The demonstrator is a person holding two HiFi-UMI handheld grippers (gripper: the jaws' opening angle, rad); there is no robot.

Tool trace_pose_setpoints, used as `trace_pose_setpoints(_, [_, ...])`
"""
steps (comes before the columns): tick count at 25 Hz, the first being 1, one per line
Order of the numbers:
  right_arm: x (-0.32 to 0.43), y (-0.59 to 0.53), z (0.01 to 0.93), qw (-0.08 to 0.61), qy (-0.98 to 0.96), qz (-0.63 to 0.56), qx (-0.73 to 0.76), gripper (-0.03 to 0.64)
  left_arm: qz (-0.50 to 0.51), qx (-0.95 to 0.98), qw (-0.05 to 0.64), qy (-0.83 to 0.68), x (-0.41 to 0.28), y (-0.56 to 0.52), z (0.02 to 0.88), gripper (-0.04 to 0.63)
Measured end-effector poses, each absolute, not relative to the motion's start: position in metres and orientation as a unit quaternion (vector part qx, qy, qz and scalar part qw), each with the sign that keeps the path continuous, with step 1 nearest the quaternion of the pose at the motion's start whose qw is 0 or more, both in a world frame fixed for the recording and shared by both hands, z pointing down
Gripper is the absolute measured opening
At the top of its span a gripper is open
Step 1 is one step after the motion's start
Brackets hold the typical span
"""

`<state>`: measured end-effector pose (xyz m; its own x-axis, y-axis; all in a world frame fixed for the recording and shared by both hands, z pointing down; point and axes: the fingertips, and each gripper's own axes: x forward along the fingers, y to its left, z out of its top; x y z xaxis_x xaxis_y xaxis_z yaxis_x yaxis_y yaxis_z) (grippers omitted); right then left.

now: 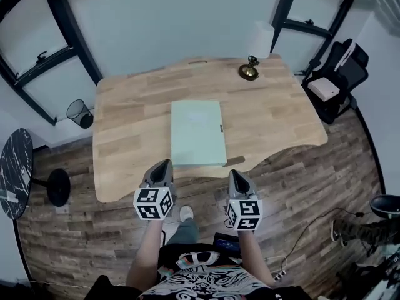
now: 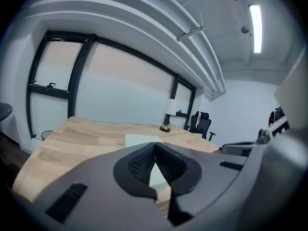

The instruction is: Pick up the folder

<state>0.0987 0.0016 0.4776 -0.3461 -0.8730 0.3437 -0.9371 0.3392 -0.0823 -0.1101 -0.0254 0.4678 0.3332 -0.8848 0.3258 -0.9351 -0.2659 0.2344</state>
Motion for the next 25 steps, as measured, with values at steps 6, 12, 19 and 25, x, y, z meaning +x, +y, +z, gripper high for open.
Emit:
trace_pose_setpoints(6, [0.071,-0.076,0.498,0.150,-0.793,0.150,0.571,0.005,0.080,0.800,0.217,-0.554,-0.136,-0.113,0.492,0.008])
trace_pose_setpoints(12, [0.075,-0.110,0.506,0.164,-0.772,0.156,0.594,0.005,0.088,0.806,0.231,-0.537,-0.140,-0.158,0.507,0.008])
trace_pose_setpoints(19, [0.082,-0.124,0.514,0.161,-0.764,0.169,0.601,0.005,0.094,0.808,0.237,-0.531,-0.136,-0.176,0.515,0.008])
trace_pose_setpoints(25, [0.081,-0.141,0.516,0.156,-0.769,0.171,0.595,0.005,0.098,0.809,0.236,-0.529,-0.133,-0.189,0.518,0.008])
